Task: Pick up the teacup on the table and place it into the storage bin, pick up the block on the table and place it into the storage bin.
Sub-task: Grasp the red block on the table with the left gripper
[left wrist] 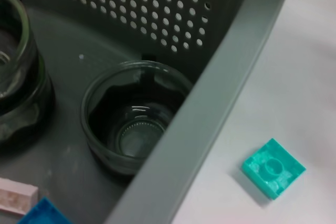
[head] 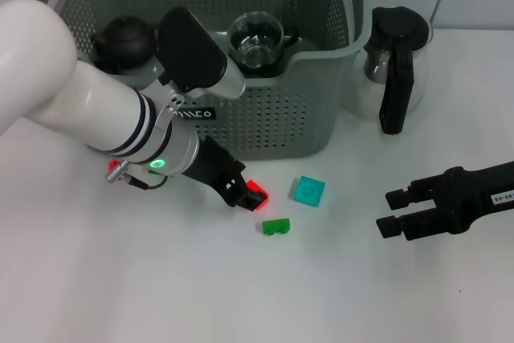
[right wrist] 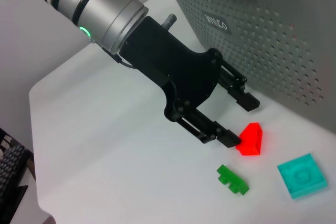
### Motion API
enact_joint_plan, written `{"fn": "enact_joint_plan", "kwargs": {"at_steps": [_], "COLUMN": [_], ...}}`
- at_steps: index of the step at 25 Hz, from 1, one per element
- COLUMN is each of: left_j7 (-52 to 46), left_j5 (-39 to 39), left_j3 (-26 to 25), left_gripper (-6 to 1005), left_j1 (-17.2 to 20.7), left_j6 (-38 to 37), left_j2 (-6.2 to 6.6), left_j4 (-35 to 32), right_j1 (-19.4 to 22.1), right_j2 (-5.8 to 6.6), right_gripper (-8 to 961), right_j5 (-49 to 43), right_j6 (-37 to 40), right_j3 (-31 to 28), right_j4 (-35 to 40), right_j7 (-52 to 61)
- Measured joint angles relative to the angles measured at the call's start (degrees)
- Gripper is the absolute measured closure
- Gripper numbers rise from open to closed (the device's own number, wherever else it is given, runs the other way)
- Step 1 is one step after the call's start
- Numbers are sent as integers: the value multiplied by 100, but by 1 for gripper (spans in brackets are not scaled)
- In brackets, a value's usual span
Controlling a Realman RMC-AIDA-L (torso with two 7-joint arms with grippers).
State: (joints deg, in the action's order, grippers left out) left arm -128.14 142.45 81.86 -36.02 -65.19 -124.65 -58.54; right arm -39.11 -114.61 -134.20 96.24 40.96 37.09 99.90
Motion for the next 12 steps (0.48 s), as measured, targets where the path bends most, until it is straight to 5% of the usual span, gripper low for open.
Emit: {"fn": "enact_joint_plan", "kwargs": {"at_steps": [12], "left_j7": [30], "left_j5": [9], "left_j3": [363], "left_gripper": [431], "left_j1": [-19], "left_j6": [218], "left_j2": [-7], "left_j4": [63], "right_j1": [5], "right_j2": [0], "right_gripper": [240], "right_j5": [-5], "right_j6": [0], "right_j3": [-1], "right_j4": [0], "right_j7": [3]}}
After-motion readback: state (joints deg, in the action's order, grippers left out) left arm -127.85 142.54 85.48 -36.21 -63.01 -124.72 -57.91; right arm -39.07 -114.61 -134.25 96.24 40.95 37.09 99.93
